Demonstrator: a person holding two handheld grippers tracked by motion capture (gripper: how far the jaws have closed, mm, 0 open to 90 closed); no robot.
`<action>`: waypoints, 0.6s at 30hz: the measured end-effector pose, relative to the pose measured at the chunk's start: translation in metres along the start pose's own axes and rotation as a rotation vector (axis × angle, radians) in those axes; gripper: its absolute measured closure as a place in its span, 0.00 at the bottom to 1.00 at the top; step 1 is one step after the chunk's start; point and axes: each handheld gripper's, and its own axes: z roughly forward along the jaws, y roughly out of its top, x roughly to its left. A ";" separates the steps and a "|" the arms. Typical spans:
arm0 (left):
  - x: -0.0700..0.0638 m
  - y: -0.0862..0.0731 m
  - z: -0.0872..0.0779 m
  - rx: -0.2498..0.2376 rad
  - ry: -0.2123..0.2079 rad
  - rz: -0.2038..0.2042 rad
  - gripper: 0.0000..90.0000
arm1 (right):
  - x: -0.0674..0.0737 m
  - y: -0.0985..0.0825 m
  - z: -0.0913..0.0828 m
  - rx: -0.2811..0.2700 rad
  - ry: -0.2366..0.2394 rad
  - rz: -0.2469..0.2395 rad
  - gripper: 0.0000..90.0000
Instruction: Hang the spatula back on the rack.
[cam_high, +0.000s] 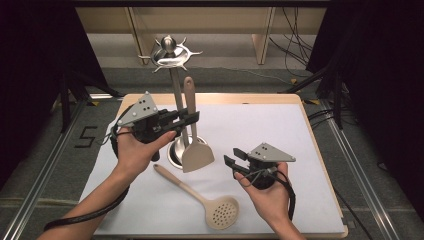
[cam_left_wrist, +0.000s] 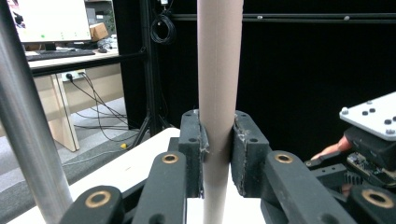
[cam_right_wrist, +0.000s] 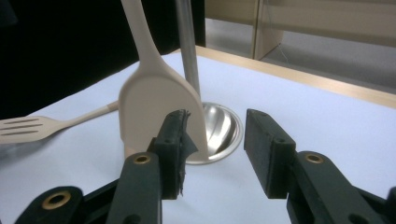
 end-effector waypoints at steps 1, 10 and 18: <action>0.000 0.001 0.000 0.001 0.004 0.000 0.84 | 0.000 0.000 0.000 0.000 0.000 0.000 0.66; 0.000 0.005 0.001 -0.001 0.028 -0.006 0.84 | -0.005 -0.010 -0.001 0.019 -0.026 0.044 0.66; 0.004 0.011 0.006 0.007 0.055 -0.015 0.84 | -0.008 -0.010 0.000 0.026 -0.025 0.030 0.66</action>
